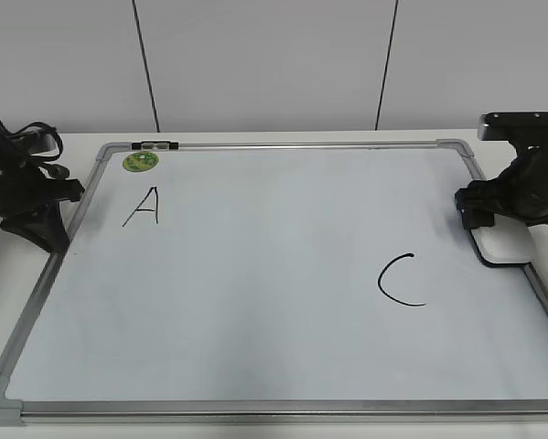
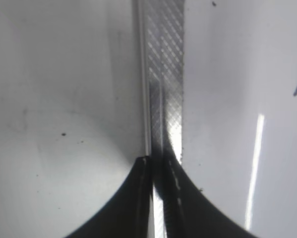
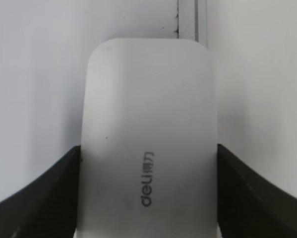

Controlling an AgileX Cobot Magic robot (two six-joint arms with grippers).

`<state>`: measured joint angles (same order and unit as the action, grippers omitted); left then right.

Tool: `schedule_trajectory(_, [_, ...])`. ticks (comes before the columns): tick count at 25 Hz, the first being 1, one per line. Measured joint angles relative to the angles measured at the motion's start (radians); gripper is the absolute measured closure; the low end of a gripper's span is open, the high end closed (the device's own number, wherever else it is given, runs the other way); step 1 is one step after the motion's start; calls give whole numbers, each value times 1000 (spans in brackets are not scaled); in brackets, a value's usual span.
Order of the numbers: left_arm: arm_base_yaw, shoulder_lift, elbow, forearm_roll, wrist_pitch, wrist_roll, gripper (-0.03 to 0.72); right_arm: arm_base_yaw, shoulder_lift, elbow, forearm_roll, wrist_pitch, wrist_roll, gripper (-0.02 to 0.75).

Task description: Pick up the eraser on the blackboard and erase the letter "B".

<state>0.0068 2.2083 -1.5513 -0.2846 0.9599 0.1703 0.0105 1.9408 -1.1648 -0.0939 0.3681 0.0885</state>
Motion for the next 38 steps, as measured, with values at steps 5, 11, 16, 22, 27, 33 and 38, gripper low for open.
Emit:
schedule_trajectory(5, [0,0,0,0,0,0,645,0,12,0,7,-9,-1,198])
schedule_trajectory(11, [0,0,0,0,0,0,645,0,14,0,10,-30,-1,148])
schedule_trajectory(16, [0,0,0,4,0,0,645,0,14,0,12,-33,-3,141])
schedule_trajectory(22, [0,0,0,11,0,0,594,0,-31,0,7,-8,-2,142])
schedule_trajectory(27, [9,-4,3,30,-10,2,349,0,-103,0,-14,3,-2,143])
schedule_trajectory(33, [25,-85,14,35,11,2,230,0,-182,0,-22,75,-3,143])
schedule_trajectory(38, [27,-229,14,33,89,2,223,0,-302,0,-22,200,-3,143])
